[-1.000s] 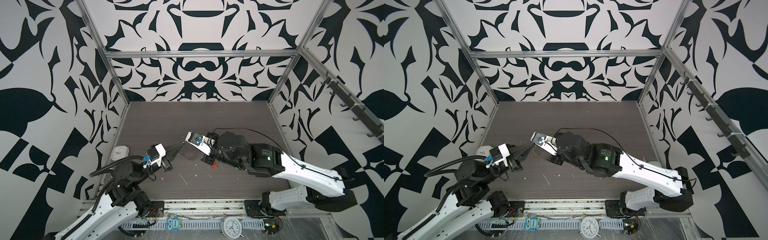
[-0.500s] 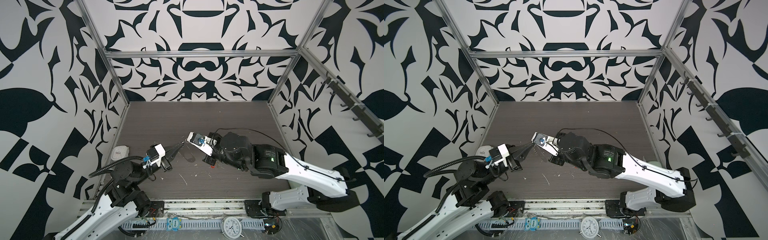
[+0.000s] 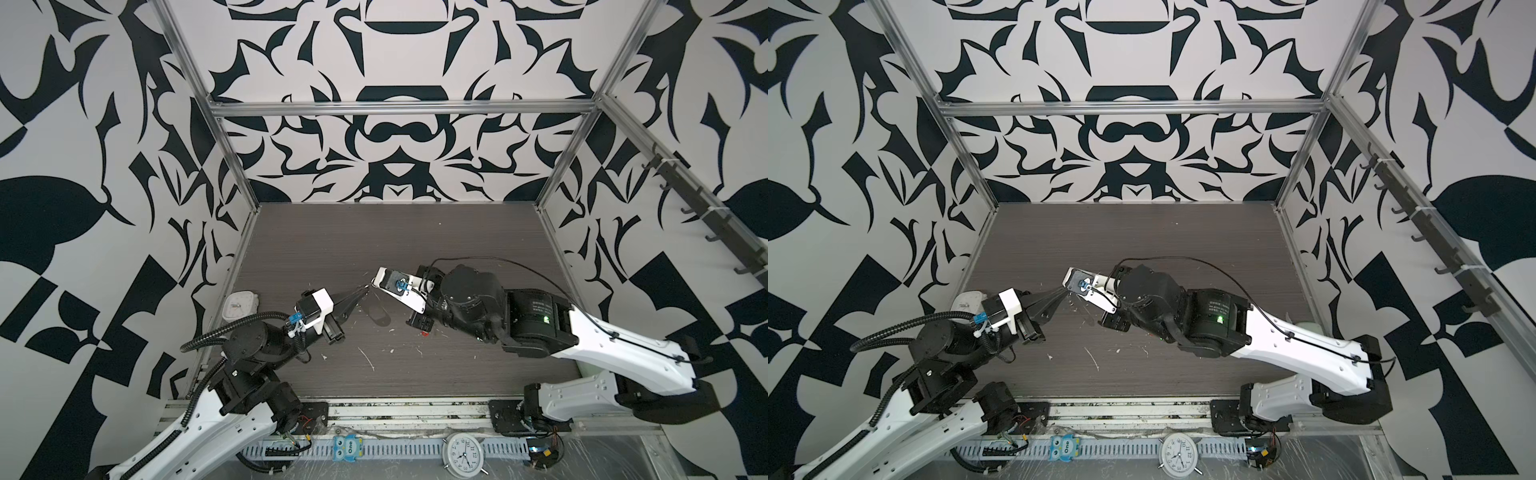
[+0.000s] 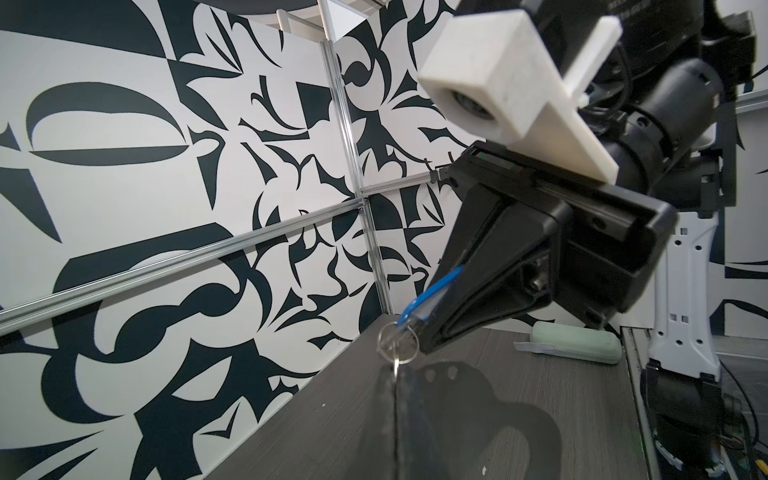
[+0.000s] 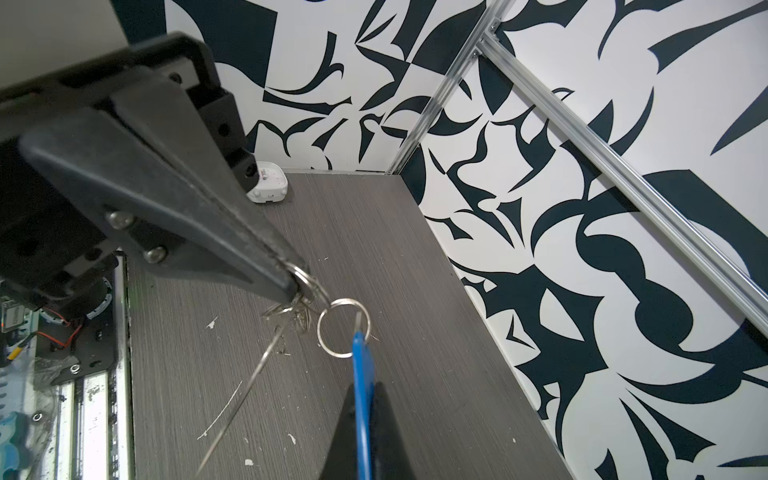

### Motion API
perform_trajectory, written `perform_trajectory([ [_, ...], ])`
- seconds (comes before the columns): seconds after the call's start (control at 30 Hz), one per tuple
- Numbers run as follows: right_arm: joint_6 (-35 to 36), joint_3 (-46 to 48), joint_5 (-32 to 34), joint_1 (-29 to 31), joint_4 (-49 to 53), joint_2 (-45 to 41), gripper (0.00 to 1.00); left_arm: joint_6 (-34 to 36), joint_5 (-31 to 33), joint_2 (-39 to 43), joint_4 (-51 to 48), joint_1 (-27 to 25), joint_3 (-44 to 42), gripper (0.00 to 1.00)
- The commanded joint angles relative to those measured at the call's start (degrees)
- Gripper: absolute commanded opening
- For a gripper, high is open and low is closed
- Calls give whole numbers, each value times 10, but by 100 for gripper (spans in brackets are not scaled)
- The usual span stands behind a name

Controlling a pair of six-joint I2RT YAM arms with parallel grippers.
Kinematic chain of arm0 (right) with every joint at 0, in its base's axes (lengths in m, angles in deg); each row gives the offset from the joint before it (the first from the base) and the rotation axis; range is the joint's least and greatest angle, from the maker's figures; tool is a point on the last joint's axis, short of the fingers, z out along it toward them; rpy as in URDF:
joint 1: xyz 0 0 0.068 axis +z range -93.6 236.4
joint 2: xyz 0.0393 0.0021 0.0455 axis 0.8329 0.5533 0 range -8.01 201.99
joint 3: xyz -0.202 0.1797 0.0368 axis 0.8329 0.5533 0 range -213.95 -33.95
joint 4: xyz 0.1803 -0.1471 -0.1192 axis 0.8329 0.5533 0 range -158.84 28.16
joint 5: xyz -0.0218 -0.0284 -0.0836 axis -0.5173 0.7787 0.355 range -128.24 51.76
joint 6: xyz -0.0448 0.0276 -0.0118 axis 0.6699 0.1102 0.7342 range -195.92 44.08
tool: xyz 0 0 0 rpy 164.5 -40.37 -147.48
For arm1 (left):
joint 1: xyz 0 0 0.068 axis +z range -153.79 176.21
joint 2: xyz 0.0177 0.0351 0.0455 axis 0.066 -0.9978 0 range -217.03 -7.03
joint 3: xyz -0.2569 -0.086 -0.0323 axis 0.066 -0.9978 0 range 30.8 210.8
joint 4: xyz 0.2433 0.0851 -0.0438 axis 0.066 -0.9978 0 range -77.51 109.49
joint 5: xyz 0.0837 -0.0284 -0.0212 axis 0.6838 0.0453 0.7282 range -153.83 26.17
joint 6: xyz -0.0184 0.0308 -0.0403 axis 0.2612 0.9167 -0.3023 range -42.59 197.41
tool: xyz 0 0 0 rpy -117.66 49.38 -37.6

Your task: Remove the keys from the keyring

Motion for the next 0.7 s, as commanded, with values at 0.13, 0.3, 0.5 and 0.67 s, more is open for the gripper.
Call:
perform_trajectory([
  [0.13, 5, -55, 48, -6, -5, -36, 0, 12, 12, 19, -4, -1, 13, 0],
  [0.3, 12, -80, 39, -6, 30, -31, 0, 14, 9, 24, -23, -1, 19, 0],
  [0.5, 18, -98, 45, -6, 47, -29, 0, 17, 13, 25, -43, -1, 27, 0],
  [0.67, 23, -112, 39, -6, 56, -27, 0, 20, 22, 31, -54, -1, 27, 0],
])
